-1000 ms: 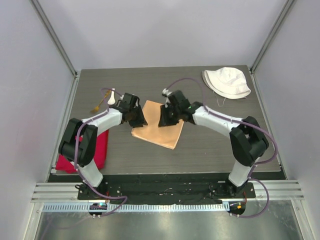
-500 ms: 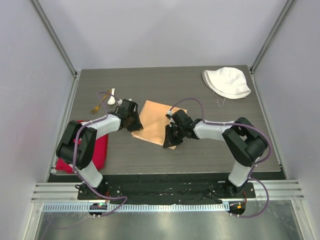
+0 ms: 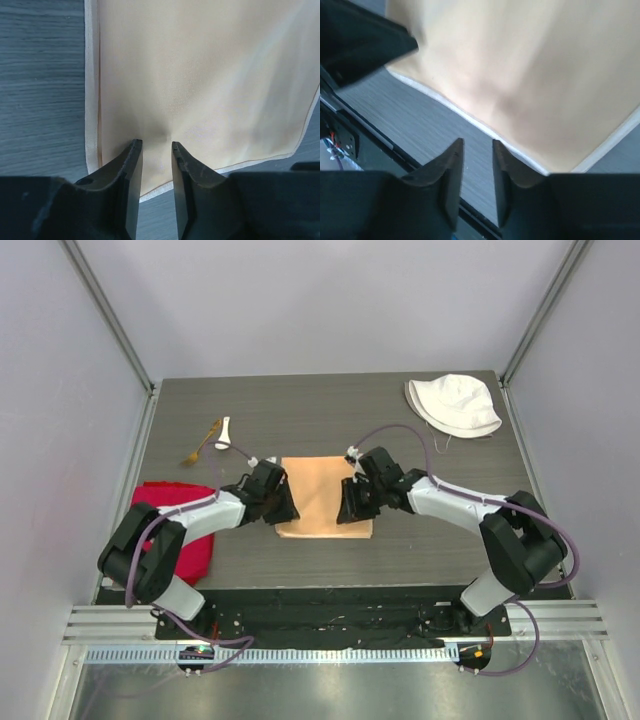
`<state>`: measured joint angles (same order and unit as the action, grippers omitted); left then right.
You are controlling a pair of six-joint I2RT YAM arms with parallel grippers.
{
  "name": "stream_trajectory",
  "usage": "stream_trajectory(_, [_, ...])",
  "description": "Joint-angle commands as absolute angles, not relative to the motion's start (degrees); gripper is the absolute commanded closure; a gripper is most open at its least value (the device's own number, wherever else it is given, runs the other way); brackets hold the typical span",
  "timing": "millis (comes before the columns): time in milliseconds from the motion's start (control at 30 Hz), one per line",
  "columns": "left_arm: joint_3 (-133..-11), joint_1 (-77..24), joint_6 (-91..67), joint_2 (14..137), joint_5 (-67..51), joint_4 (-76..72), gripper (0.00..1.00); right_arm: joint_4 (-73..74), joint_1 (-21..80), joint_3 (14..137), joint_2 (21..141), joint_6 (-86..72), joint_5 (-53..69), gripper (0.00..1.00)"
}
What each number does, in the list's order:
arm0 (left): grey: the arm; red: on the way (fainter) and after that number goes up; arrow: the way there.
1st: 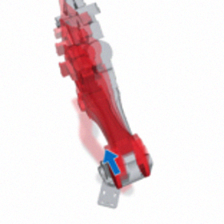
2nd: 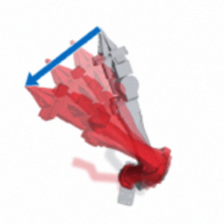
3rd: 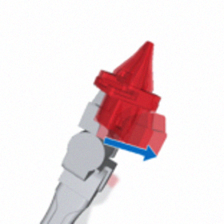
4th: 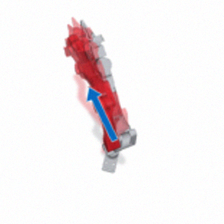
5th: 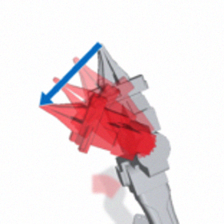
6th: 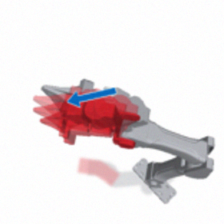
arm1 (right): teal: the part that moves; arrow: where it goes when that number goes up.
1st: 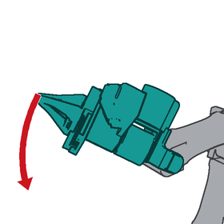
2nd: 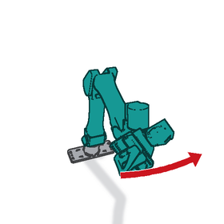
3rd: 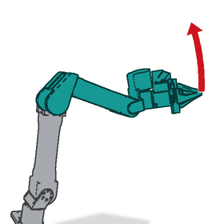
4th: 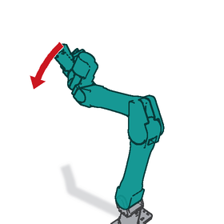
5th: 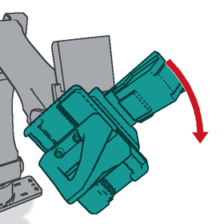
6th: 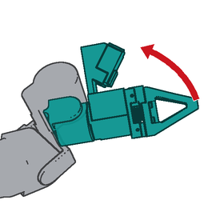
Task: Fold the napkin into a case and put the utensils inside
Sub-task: Turn over the upper triangle folded napkin at the center of the board, then pick up the lower triangle-folded napkin from the center of the board.
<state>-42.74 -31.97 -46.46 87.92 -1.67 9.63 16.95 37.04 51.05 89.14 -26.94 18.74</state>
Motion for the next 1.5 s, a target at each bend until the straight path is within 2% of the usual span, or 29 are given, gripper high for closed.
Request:
stream_trajectory(0, [-44.11,-31.47,-46.24,81.93,2.01,18.44,0.59,19.58,36.65,60.96,94.47,-17.95,19.25,0.59])
stream_trajectory(33, [-46.21,-31.2,-45.36,80.78,3.24,20.02,0.57,20.3,37.61,62.13,95.53,-15.67,18.9,0.52])
stream_trajectory(167, [-49.3,-28.58,-44.65,73.67,4.48,26.36,0.48,21.62,43.76,64.07,95.37,-2.93,10.58,0.41])
stream_trajectory(367, [-47.82,-24.44,-48.68,60.93,3.87,31.19,0.43,15.3,49.12,57.32,90.53,14.21,12.56,0.35])
stream_trajectory(400, [-47.46,-23.3,-49.3,57.6,4.04,31.81,0.43,15.64,50.09,57.22,90.79,20.15,11.52,0.35])
stream_trajectory(533, [-46.58,-22.15,-52.29,49.34,6.67,35.5,0.41,20.55,51.24,62.73,96.73,25.91,9.23,0.29])
stream_trajectory(600, [-45.89,-22.15,-52.38,46.95,6.59,35.59,0.41,24.07,51.33,66.44,99.74,27.76,10.71,0.32])
stream_trajectory(867, [-46.76,-22.15,-48.87,43.07,5.19,38.49,0.41,22.14,52.91,67.85,105.64,31.55,8.08,0.42])
stream_trajectory(1200, [-46.76,-22.15,-47.9,42.54,4.83,38.67,0.41,23.29,54.67,66.8,109.24,30.59,9.23,0.46])
stream_trajectory(1267, [-47.02,-22.15,-47.64,42.63,5.27,38.85,0.4,23.2,55.11,66.45,109.77,29.54,9.05,0.51])
stream_trajectory(1400, [-47.37,-22.06,-47.02,43.06,5.63,39.72,0.39,22.15,55.46,65.31,111.18,26.9,9.67,0.7])
stream_trajectory(1467, [-47.37,-21.97,-47.02,43.42,5.36,40.08,0.39,21.45,55.81,64.87,111.97,24.88,8.7,0.74])
